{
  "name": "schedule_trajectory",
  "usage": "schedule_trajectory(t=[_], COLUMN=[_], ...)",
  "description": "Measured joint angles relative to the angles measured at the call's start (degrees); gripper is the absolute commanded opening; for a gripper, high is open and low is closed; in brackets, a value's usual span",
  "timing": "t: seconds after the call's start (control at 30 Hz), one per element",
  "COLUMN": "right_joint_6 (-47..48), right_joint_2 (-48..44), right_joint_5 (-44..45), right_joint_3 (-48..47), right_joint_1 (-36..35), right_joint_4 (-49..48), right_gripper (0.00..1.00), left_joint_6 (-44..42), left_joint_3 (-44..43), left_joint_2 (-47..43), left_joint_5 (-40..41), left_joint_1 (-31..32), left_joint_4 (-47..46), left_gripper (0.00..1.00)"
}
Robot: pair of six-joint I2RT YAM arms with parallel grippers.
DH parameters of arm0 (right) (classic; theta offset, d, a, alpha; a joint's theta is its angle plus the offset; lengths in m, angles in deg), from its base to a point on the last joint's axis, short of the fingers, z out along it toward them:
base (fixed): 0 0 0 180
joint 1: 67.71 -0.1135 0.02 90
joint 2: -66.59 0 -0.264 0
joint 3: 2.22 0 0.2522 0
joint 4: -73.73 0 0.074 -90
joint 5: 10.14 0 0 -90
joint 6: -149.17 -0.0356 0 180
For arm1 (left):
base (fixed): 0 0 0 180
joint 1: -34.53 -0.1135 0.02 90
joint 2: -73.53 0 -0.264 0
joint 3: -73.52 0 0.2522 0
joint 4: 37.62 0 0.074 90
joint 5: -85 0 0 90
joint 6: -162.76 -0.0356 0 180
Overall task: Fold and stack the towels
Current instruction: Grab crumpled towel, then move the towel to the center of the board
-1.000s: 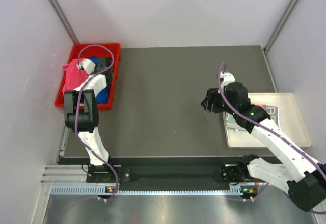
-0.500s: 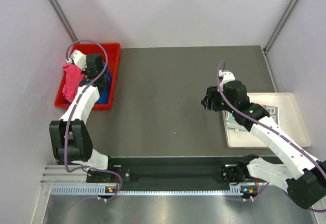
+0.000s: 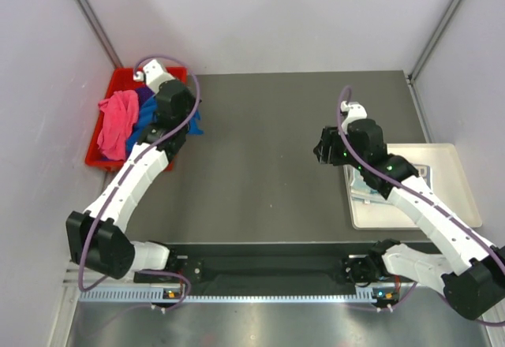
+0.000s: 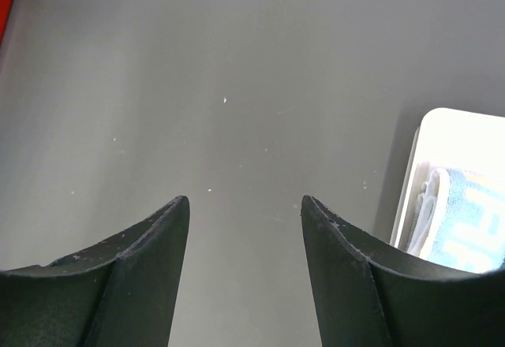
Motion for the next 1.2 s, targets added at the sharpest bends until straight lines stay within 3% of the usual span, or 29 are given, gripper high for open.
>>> schedule_trajectory(t=[0.37,0.8,1.1,1.2], right_joint_6=[0.0,-0.5,-1.2,-1.7], right_joint_2=[1.2,2.1,2.1,2.1], right_joint_5=[1.9,3.1,3.9,3.9], right_joint_3=[-2.3,-3.0,-3.0,-3.0], right_joint_1=[0.0,0.0,0.0,0.0], right_joint_4=[0.1,0.0,0.0,0.0], right_gripper=[0.59,0.6,0.6,0.6], left_joint_6=[-8.6,-21.2,-24.4,-22.1], left_joint_3=[-18.7,-41.4,-42.2,-35.3], left_joint_2=[2.4,15.7,16.5,13.8], left_joint_5=[-1.7,-1.1,0.2,0.0], left_joint_1=[15.2,40.0,52.0,53.1], left_joint_4=[2.9,10.9,11.8,9.5], left_gripper=[0.0,0.0,0.0,0.0])
